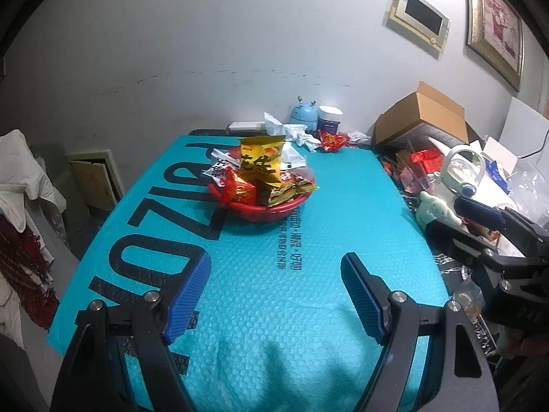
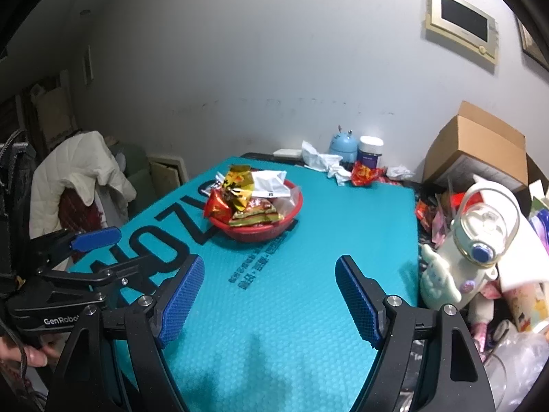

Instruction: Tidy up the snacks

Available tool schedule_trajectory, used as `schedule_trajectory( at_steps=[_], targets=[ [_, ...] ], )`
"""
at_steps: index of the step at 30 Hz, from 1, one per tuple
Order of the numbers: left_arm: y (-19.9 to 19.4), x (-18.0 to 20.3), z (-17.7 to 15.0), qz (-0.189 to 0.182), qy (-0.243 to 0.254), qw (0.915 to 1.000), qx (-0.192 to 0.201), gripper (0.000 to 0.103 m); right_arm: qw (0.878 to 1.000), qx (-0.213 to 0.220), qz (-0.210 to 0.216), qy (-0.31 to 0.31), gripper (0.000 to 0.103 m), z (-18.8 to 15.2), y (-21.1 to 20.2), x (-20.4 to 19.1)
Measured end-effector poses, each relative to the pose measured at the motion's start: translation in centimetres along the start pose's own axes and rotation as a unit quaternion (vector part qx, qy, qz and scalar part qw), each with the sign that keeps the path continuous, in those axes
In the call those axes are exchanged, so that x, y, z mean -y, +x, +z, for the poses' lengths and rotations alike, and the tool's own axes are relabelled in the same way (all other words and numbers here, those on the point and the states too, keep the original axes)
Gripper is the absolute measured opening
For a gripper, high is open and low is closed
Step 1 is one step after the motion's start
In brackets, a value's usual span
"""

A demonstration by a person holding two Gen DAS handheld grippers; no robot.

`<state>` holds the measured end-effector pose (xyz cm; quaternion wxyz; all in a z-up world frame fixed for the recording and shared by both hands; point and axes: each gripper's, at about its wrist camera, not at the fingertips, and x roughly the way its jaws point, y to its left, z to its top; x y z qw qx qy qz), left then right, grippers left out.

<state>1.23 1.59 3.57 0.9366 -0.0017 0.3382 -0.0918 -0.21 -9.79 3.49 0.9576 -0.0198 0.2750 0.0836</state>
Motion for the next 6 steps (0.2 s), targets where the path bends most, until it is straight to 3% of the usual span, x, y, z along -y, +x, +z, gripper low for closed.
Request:
schedule_trajectory(
  at_steps=[6],
  targets=[
    [1.0,-0.6,-0.4,0.006,-0.008,0.9999,-0.010,0.078,1.000,-0.017,0.007,0.010,0.080,-0.7,1.6,0.2]
  ],
)
